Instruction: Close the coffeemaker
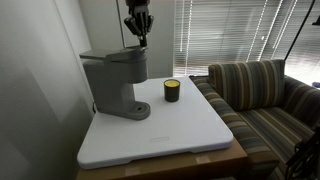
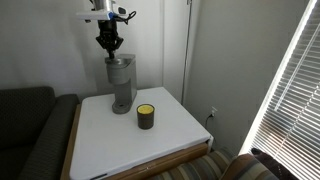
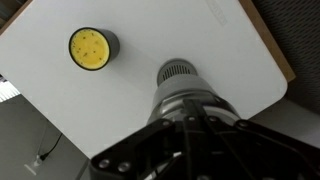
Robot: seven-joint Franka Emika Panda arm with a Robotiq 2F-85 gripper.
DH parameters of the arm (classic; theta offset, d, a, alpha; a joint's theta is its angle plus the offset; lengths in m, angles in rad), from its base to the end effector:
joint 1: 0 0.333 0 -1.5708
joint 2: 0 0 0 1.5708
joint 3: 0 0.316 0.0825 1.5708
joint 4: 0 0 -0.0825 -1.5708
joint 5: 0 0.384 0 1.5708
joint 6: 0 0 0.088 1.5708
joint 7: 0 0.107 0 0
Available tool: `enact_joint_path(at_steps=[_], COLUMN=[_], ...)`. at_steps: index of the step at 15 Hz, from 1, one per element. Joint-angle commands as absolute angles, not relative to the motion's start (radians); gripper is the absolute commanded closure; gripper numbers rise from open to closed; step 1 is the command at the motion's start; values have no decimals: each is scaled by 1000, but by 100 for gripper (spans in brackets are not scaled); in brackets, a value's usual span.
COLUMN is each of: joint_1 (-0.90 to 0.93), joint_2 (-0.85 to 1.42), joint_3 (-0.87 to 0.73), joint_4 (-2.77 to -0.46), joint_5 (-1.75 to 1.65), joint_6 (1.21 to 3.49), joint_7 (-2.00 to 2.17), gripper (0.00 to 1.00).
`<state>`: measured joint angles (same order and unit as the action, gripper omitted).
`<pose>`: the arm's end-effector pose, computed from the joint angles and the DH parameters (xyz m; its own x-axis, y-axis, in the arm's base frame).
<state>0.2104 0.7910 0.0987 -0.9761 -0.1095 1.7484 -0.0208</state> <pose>0.7357 0.1967 0.3955 0.9487 0.3156 -0.0167 0.3160 -0.9480 0.0370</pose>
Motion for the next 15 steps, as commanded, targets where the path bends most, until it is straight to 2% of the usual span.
enact_joint_path(at_steps=[1,15], joint_1=[197,190], joint_2=[762,629], joint_3=[100,88], joint_4=[-1122,-1345], joint_5=[-98,-89], joint_6=[1857,2057], joint_7=[10,61], gripper=[100,100])
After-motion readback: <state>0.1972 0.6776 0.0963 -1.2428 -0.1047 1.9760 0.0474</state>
